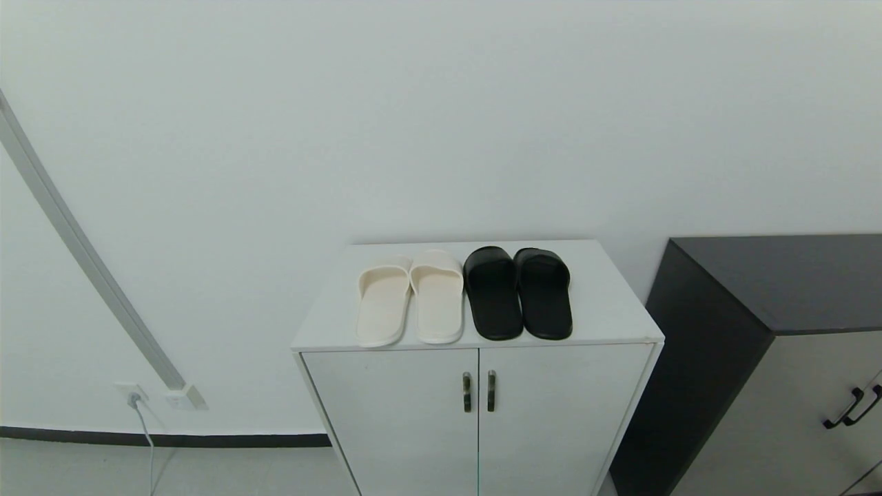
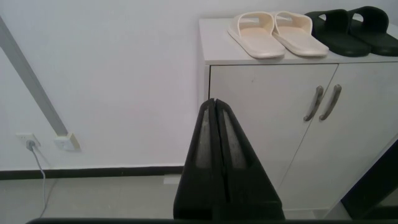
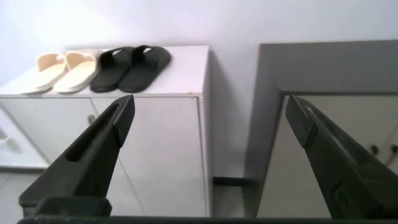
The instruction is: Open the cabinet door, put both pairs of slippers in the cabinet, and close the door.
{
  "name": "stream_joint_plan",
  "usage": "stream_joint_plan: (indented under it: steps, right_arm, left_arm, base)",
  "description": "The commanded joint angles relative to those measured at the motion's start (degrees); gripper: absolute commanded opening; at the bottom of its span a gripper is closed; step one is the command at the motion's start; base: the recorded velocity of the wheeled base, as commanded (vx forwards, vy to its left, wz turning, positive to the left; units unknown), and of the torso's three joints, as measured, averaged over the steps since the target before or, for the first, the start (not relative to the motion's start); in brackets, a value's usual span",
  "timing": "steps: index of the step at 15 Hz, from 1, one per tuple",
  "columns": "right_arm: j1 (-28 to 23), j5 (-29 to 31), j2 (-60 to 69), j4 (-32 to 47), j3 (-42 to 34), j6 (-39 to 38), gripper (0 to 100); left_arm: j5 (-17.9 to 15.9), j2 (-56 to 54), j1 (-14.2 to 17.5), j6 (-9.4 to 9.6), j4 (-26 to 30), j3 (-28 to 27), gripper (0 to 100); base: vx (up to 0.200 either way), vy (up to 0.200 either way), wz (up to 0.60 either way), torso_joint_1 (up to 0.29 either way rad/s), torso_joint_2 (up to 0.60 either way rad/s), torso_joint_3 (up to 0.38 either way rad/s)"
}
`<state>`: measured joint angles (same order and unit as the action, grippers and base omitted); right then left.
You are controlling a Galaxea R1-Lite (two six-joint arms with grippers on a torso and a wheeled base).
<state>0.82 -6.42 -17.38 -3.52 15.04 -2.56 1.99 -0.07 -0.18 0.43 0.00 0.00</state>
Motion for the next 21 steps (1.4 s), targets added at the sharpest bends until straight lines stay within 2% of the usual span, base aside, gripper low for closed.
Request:
stream_joint_plan:
  steps: [1,2,3,6,8,12,13,15,19,21]
  right_arm:
    - [3.05,-2.89,-27.70,-13.00,4.82,-0.34,100]
    - [6.30,-2.19,-34.65,-17.04,7.90,-0.87,100]
    - [8.68,-0.87,-39.31,-17.75,10.97,-1.13,100]
    - [22.65,9.41,-52.31,-18.10,20.38,-5.00,100]
    - [28.45,14.33,-59.17,-18.10,26.09,-6.67,100]
    - [33.99,19.26,-70.51,-18.01,36.55,-10.62,100]
    - [35.48,22.60,-75.34,-18.19,39.89,-11.41,100]
    - [37.42,25.67,-81.23,-19.15,43.67,-12.21,100]
    - [38.03,33.41,-93.53,-21.61,53.34,-12.12,100]
    - [37.94,33.85,-96.00,-21.79,55.62,-12.12,100]
  left_arm:
    - [0.03,0.07,0.01,0.01,0.00,0.00,0]
    - [0.03,0.07,0.01,0.01,0.00,0.00,0]
    - [0.03,0.07,0.01,0.01,0.00,0.00,0]
    - [0.03,0.07,0.01,0.01,0.00,0.00,0]
    - [0.03,0.07,0.01,0.01,0.00,0.00,0]
    - [0.03,0.07,0.01,0.01,0.00,0.00,0]
    - [0.03,0.07,0.01,0.01,0.00,0.00,0]
    - [0.03,0.07,0.01,-0.08,0.00,0.00,0]
    - [-0.05,0.07,0.01,-0.08,0.00,0.00,0]
    - [0.03,0.07,0.01,-0.08,0.09,0.00,0]
  base:
    - [0.000,0.000,0.00,0.000,0.00,0.000]
    - [0.000,0.000,0.00,0.000,0.00,0.000]
    - [0.000,0.000,0.00,0.000,0.00,0.000]
    - [0.000,0.000,0.00,0.000,0.00,0.000]
    - [0.000,0.000,0.00,0.000,0.00,0.000]
    - [0.000,0.000,0.00,0.000,0.00,0.000]
    - [0.000,0.000,0.00,0.000,0.00,0.000]
    - [0.000,0.000,0.00,0.000,0.00,0.000]
    - [0.000,0.000,0.00,0.000,0.00,0.000]
    - [0.000,0.000,0.00,0.000,0.00,0.000]
